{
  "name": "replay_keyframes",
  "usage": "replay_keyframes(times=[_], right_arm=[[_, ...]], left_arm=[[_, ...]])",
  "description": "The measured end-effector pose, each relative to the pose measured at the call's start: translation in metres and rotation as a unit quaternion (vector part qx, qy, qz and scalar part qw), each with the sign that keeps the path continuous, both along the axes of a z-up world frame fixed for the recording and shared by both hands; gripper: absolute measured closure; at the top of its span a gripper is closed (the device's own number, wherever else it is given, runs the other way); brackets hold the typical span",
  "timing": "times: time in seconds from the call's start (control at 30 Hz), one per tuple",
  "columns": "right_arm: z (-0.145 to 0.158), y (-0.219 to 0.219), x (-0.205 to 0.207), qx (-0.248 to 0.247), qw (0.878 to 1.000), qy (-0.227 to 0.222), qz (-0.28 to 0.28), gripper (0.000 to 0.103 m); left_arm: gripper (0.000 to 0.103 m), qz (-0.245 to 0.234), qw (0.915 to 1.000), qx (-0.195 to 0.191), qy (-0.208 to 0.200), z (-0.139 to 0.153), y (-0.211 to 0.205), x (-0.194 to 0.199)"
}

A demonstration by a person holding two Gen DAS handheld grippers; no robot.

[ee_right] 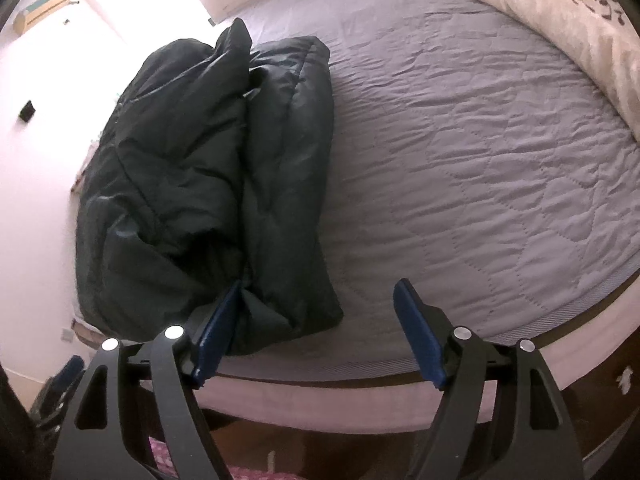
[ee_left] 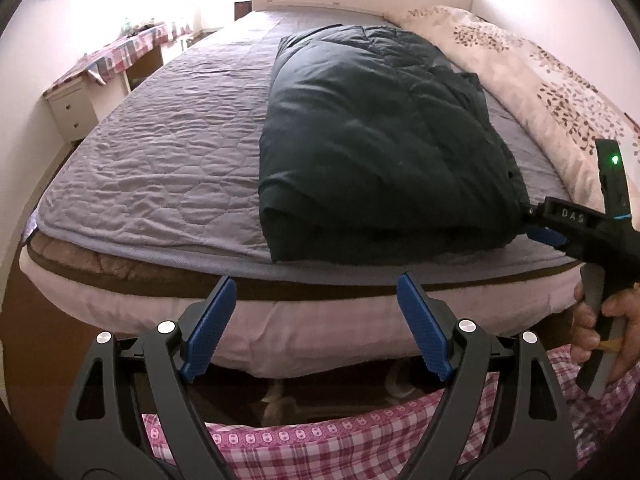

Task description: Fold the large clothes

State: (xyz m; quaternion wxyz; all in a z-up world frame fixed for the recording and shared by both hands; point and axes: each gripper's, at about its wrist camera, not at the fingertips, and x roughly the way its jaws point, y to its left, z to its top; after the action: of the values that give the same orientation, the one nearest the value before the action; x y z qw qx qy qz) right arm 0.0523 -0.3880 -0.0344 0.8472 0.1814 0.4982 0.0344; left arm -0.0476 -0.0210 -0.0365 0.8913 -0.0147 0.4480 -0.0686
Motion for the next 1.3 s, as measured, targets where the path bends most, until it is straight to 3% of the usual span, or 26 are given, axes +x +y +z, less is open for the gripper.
replay_keyframes(times=[0.37,0.8,1.03,1.3], right_arm=[[-0.010,0.002,0.001,-0.027,1.000,-0.001,0.003,0.020],[0.005,0.006,-0.005,-0.049,0.999,-0.004,-0.013,0.020],[0.036,0.014,-0.029,-0.073,0.996,-0.047,-0.020,0.020],[0.058,0.046,-0.080,-0.123,0.987,-0.096,0.034,0.020]], left_arm=[[0.021,0.001,1.0000,-0.003,0.010,-0.005,0.002,-0.002],[0.021,-0.004,0.9999,-0.007,0.012,-0.008,0.001,-0.005],[0.021,0.000,0.9999,-0.007,0.014,-0.008,0.002,-0.006],[0.021,0.001,0.9999,-0.008,0.015,-0.009,0.002,-0.007]])
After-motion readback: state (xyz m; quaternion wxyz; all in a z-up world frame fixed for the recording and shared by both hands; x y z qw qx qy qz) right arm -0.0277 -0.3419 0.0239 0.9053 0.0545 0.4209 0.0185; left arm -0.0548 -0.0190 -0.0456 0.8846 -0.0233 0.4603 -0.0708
